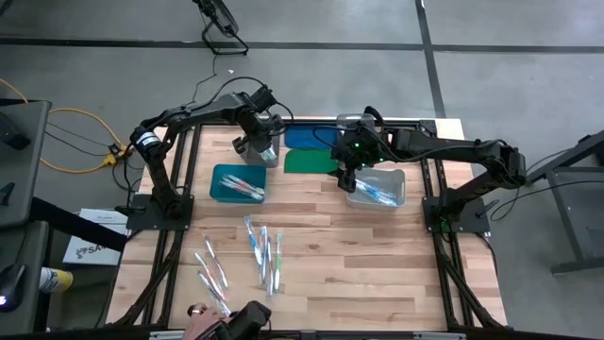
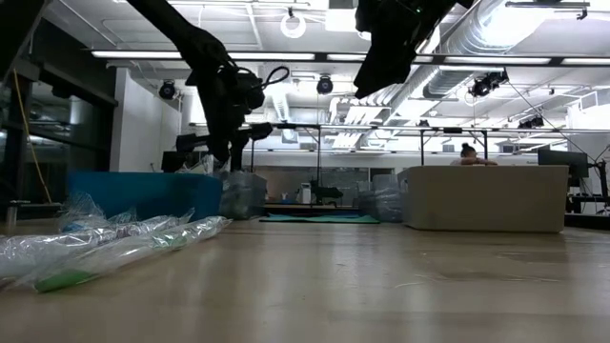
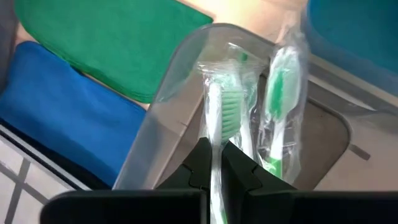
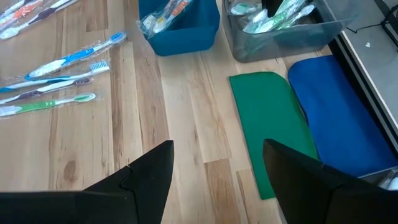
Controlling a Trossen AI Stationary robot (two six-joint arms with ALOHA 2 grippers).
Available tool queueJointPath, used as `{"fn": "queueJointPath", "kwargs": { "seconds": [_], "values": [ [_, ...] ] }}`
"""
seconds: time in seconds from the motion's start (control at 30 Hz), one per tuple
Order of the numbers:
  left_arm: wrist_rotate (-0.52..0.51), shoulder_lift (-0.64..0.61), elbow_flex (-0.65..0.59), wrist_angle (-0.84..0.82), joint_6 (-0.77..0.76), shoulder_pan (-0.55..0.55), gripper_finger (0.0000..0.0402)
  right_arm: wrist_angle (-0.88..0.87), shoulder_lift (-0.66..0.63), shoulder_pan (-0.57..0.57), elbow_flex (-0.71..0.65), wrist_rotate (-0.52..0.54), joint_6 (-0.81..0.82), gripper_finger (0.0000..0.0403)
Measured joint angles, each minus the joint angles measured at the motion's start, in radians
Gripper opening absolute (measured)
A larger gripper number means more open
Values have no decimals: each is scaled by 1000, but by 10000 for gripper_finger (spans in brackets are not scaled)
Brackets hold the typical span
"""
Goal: Pick & Place Toothbrushes
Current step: Adjust the green toothbrush in the left black bin
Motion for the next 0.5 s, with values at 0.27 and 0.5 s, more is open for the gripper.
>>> {"fn": "queueJointPath", "kwargs": {
  "seconds": [0.27, 0.5],
  "values": [
    [-5, 27, -1, 20, -24, 0, 19, -5, 0, 1, 0, -4, 0, 240],
    [-4, -2, -1, 46, -70, 0, 102, -34, 0, 1, 0, -4, 15, 240]
  ]
}}
